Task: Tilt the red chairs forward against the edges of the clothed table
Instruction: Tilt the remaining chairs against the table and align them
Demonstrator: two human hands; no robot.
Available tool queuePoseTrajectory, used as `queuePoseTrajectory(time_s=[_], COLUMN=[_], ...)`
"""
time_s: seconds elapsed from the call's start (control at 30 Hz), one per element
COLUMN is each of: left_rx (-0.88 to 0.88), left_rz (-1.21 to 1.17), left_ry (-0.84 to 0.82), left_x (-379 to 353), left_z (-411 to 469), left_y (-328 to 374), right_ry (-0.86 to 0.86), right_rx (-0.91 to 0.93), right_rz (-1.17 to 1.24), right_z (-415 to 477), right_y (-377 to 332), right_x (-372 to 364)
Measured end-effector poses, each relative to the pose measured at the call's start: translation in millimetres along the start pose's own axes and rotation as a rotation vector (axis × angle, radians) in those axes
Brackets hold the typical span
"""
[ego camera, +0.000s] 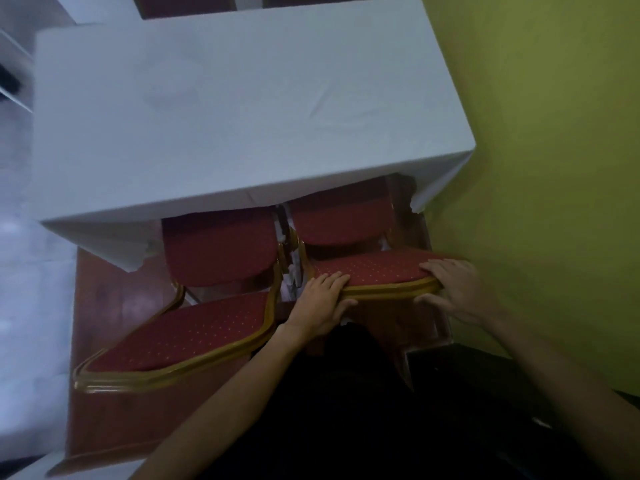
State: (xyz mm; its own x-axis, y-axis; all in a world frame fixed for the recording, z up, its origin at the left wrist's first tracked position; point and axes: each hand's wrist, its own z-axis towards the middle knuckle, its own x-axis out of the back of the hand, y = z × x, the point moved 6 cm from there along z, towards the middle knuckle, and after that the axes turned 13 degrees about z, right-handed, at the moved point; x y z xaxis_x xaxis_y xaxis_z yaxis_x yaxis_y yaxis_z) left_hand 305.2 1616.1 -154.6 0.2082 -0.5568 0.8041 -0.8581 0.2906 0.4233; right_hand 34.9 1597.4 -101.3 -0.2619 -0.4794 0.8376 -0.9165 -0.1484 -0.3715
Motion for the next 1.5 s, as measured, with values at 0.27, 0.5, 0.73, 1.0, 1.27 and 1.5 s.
queuePoseTrajectory(time_s=[0.27, 0.5, 0.73, 1.0, 1.27, 1.5], left_rx=[0.049, 0.106, 0.186, 0.170, 0.192, 0.201], left_rz=[0.029, 0.083, 0.147, 0.305, 0.421, 0.459], left_ry=[-0.015, 0.052, 0.063, 0.052, -0.044, 0.082], left_x=[7, 26, 43, 53, 30, 36], left_z=[-3, -32, -79, -127, -164, -206], left_y=[3, 7, -23, -68, -118, -136], right_ry=[-0.028, -0.047, 0.045, 0.052, 0.114, 0.190], right_rx=[0.152, 0.464, 0.478, 0.294, 0.131, 0.141], right_rz=[0.179, 0.257, 0.211, -0.045, -0.274, -0.344], right_z=[14, 17, 23, 36, 44, 40], right_y=[0, -67, -108, -127, -137, -139], right_x=[5, -1, -20, -46, -61, -61])
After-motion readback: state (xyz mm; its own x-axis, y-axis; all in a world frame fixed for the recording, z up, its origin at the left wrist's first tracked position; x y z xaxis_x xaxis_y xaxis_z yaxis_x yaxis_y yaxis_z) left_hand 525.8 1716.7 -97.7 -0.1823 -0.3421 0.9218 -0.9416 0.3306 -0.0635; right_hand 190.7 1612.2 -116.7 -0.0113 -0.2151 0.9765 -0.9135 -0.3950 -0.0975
